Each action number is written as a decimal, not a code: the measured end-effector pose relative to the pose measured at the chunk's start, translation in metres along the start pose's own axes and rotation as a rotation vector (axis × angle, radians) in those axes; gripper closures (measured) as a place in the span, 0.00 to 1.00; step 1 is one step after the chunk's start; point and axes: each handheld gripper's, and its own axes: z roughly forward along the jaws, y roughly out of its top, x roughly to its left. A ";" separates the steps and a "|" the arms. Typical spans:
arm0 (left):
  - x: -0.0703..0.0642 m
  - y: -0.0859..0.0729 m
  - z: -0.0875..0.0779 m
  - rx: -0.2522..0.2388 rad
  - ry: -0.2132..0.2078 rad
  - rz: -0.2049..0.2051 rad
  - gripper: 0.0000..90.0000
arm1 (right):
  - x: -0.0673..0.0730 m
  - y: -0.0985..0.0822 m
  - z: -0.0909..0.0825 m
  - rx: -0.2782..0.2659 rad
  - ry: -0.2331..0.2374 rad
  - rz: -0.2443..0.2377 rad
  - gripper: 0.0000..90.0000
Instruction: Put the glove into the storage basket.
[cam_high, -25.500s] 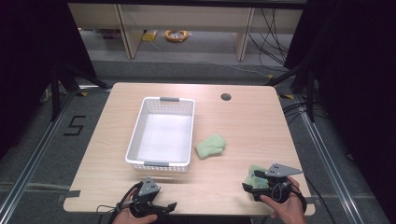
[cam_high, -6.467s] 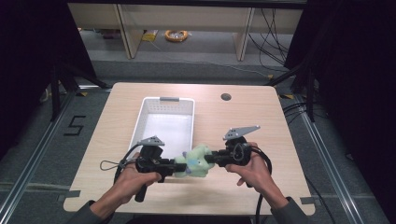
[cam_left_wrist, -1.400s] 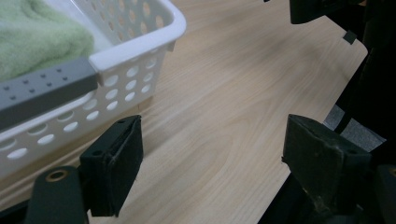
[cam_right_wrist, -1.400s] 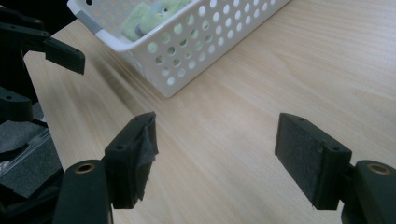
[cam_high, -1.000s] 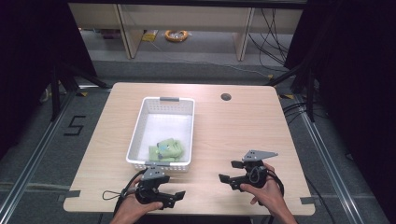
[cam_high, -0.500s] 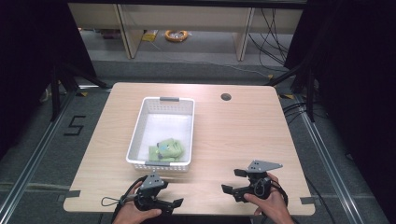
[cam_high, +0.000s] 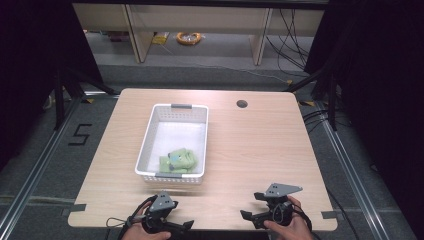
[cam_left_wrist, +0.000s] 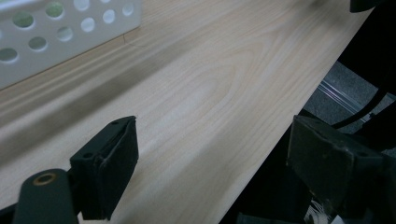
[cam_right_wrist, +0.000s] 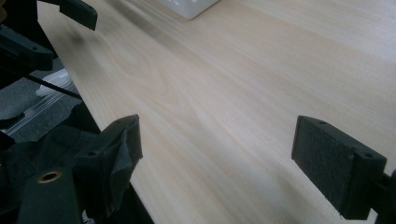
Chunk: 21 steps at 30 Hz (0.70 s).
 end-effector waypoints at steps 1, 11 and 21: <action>0.001 -0.002 0.000 0.009 0.001 0.007 0.17 | 0.001 -0.004 -0.001 0.009 -0.004 -0.002 0.19; -0.002 -0.005 0.001 0.014 0.006 0.010 0.17 | 0.005 -0.016 -0.004 0.041 -0.027 -0.074 0.20; 0.000 -0.005 0.003 0.015 0.016 0.015 0.17 | 0.003 -0.016 -0.003 0.042 -0.036 -0.067 0.20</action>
